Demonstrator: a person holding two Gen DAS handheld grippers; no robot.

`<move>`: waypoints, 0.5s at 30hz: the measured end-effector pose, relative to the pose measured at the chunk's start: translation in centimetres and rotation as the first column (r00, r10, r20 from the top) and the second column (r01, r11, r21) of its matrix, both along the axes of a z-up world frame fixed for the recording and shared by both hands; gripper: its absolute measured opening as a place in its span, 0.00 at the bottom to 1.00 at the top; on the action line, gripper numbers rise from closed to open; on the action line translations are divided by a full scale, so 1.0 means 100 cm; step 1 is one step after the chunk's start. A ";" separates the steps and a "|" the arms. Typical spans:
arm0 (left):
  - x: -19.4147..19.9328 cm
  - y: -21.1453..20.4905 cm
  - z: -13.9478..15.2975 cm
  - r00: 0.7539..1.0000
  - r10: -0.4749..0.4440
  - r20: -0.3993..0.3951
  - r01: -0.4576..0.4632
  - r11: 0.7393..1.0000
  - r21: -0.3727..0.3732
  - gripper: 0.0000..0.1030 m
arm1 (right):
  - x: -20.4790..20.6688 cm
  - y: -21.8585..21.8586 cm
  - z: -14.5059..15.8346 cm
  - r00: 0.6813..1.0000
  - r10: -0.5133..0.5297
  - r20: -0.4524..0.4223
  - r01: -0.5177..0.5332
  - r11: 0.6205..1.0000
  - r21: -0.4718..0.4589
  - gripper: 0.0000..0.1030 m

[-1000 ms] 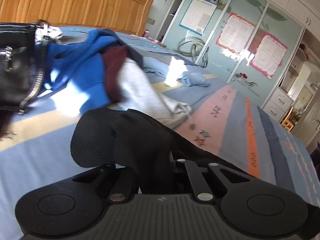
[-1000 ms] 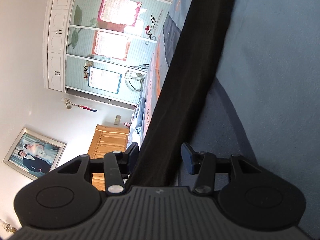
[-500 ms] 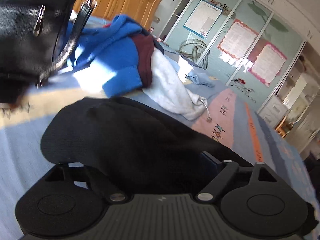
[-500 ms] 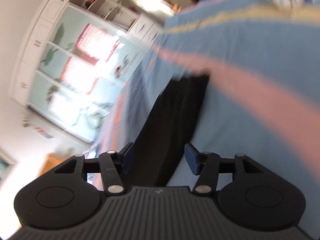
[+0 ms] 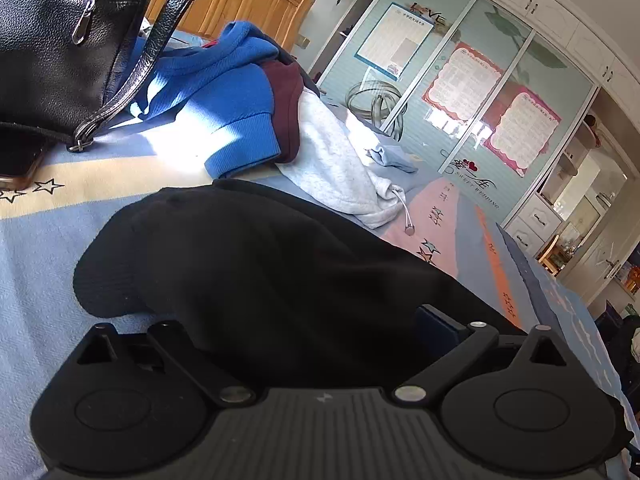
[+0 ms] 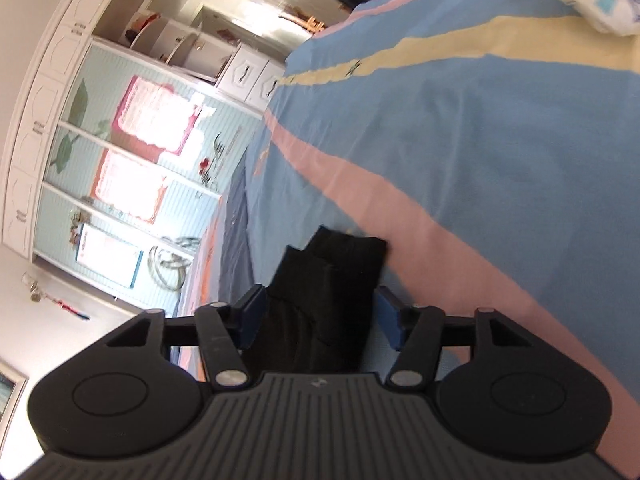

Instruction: Fold clothes

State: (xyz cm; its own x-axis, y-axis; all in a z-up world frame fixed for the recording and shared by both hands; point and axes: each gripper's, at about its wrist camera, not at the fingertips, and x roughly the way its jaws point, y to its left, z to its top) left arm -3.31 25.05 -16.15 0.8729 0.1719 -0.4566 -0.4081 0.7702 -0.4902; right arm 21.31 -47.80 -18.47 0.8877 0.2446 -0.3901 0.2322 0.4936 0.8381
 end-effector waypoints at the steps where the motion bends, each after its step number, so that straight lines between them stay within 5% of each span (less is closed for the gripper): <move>1: 0.001 0.000 0.000 1.000 0.000 -0.001 0.000 1.000 0.001 0.97 | 0.003 0.002 0.003 1.000 0.009 -0.006 -0.009 1.000 -0.016 0.57; 8: 0.003 0.001 -0.001 1.000 -0.005 -0.009 0.005 1.000 0.002 0.99 | 0.016 0.009 0.009 0.996 0.050 -0.077 -0.059 0.991 -0.117 0.17; 15: 0.002 0.004 -0.002 1.000 -0.007 0.003 0.007 1.000 -0.015 0.99 | 0.015 0.015 0.019 0.996 0.055 -0.072 -0.063 0.990 -0.124 0.10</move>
